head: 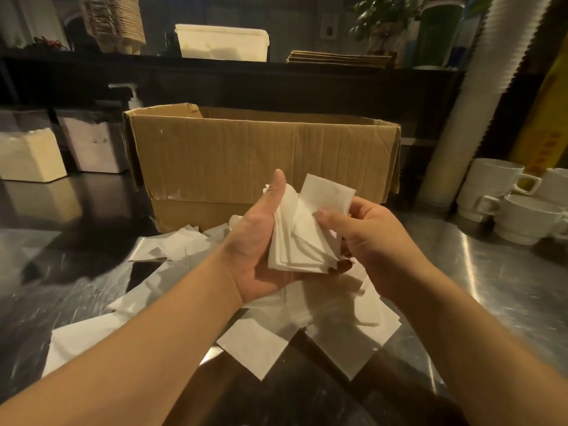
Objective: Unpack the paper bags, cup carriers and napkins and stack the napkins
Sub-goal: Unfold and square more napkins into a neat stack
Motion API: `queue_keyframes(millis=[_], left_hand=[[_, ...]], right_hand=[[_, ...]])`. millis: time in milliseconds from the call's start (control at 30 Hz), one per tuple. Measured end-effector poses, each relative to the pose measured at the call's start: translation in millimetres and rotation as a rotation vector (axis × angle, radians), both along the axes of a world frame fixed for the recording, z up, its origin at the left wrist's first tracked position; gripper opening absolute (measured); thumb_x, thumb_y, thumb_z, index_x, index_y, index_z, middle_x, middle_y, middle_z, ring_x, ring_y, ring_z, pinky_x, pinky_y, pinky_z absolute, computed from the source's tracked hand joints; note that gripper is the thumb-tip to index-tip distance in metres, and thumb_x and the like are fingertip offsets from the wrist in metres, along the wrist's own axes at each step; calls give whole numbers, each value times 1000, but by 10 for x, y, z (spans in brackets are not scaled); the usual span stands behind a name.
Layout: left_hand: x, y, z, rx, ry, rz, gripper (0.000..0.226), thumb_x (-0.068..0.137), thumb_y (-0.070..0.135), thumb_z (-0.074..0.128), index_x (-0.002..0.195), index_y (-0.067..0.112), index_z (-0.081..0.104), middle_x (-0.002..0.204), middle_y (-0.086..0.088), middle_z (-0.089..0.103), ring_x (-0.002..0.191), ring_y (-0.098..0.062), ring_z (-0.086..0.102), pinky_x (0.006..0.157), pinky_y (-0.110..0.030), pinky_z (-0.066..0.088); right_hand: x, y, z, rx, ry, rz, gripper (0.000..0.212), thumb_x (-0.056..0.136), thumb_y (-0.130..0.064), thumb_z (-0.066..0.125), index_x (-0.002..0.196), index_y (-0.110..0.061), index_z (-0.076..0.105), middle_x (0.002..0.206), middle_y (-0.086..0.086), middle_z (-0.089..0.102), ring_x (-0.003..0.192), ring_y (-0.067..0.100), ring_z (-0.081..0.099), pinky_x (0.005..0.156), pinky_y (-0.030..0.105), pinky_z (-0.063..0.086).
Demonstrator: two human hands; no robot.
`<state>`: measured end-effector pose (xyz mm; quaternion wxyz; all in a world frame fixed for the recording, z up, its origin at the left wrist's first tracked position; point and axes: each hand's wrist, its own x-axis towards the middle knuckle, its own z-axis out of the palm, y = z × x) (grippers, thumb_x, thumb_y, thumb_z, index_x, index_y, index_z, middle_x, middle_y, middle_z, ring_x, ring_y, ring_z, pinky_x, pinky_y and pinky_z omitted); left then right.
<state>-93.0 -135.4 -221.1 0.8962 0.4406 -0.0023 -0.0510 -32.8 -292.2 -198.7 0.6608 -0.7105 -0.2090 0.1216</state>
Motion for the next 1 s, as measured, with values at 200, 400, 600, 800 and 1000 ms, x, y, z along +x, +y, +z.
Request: queue_keyframes(millis=[200, 400, 600, 800, 1000], left_hand=[[5, 14, 27, -27, -4, -40, 71, 97, 61, 58, 145, 9, 59, 152, -23, 51, 130, -38, 50, 123, -56, 28], [-35, -19, 39, 21, 31, -46, 68, 100, 68, 44, 130, 15, 72, 127, -19, 67, 112, -37, 63, 105, -54, 48], [-63, -34, 64, 38, 41, -139, 83, 91, 75, 58, 150, 16, 54, 144, -22, 54, 127, -41, 50, 121, -58, 31], [-81, -17, 72, 56, 66, -162, 61, 90, 47, 73, 140, 13, 63, 125, -22, 63, 105, -38, 64, 98, -53, 50], [-100, -29, 92, 67, 125, -197, 63, 87, 48, 74, 138, 13, 63, 120, -22, 66, 98, -38, 67, 90, -52, 55]], right_hand=[[6, 15, -1, -71, -84, -48, 13, 104, -33, 55, 107, -25, 64, 99, -4, 69, 69, 15, 70, 62, 22, 58], [56, -65, 82, 110, 168, 18, 9, 95, -21, 67, 102, -16, 63, 114, 15, 64, 107, 37, 63, 95, 41, 58], [63, -46, 30, -73, -31, 48, 9, 96, -24, 68, 97, -16, 72, 96, 5, 72, 82, 23, 70, 65, 24, 55], [45, -14, -27, -94, -202, 8, 10, 98, -31, 64, 106, -27, 67, 101, -8, 72, 89, 14, 72, 69, 24, 62], [31, 0, -44, -63, -212, -1, 12, 100, -26, 60, 106, -30, 70, 103, -9, 72, 96, 16, 70, 76, 33, 64]])
